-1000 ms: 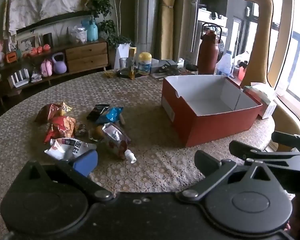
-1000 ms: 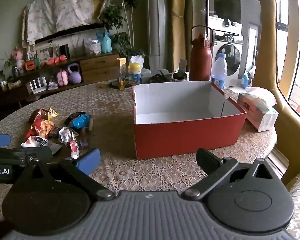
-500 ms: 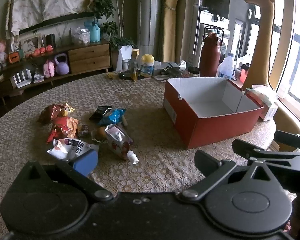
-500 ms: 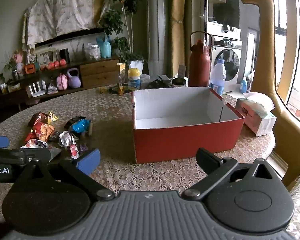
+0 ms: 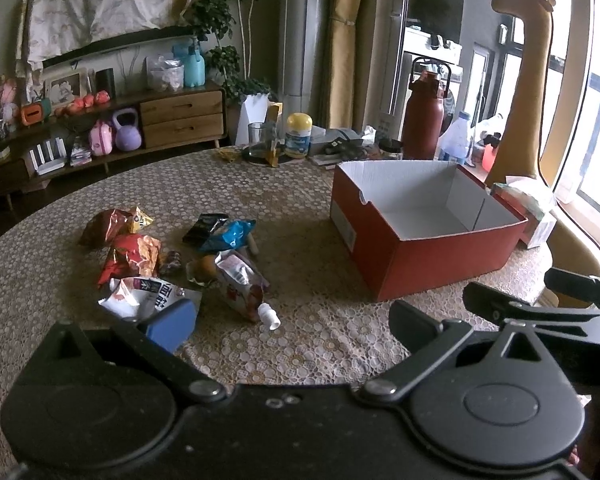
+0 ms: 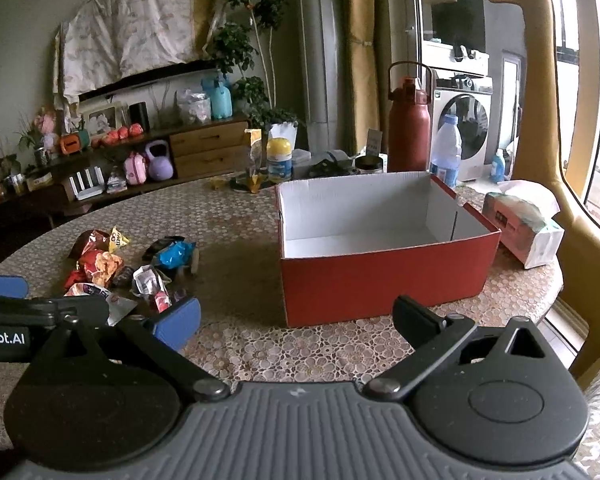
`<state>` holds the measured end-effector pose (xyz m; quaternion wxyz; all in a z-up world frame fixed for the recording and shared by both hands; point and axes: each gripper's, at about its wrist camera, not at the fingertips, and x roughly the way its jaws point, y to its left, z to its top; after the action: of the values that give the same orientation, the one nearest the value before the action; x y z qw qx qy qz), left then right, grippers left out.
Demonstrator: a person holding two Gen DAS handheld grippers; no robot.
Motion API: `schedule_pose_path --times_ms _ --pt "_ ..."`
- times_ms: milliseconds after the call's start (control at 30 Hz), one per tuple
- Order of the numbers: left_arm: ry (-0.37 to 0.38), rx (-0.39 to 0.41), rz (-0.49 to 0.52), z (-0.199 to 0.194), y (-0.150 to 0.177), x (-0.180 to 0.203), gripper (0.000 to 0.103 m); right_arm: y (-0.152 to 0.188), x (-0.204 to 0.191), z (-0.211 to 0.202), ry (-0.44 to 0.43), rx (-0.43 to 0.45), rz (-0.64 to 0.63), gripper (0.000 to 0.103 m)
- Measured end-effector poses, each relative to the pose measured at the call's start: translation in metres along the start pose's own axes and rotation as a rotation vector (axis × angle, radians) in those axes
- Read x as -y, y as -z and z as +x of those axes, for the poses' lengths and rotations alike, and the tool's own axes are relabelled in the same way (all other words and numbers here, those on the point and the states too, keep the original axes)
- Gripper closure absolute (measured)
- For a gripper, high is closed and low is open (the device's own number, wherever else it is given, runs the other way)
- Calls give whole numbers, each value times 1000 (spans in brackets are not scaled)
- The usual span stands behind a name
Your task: Organize snacks
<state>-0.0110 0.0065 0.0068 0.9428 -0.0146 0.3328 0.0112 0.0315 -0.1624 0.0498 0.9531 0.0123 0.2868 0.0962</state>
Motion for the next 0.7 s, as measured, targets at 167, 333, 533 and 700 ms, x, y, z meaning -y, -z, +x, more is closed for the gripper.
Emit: schedule_pose_path --times_ms 167,333,533,700 --pt "0 0 -1 0 0 -1 0 1 0 0 5 0 0 0" --pt "0 0 -2 -1 0 -2 0 1 0 0 6 -2 2 0" --pt "-1 1 -8 -2 0 -5 0 1 0 0 2 -1 -1 0" --pt "-1 2 -7 -1 0 -5 0 3 -1 -1 -9 2 0 0"
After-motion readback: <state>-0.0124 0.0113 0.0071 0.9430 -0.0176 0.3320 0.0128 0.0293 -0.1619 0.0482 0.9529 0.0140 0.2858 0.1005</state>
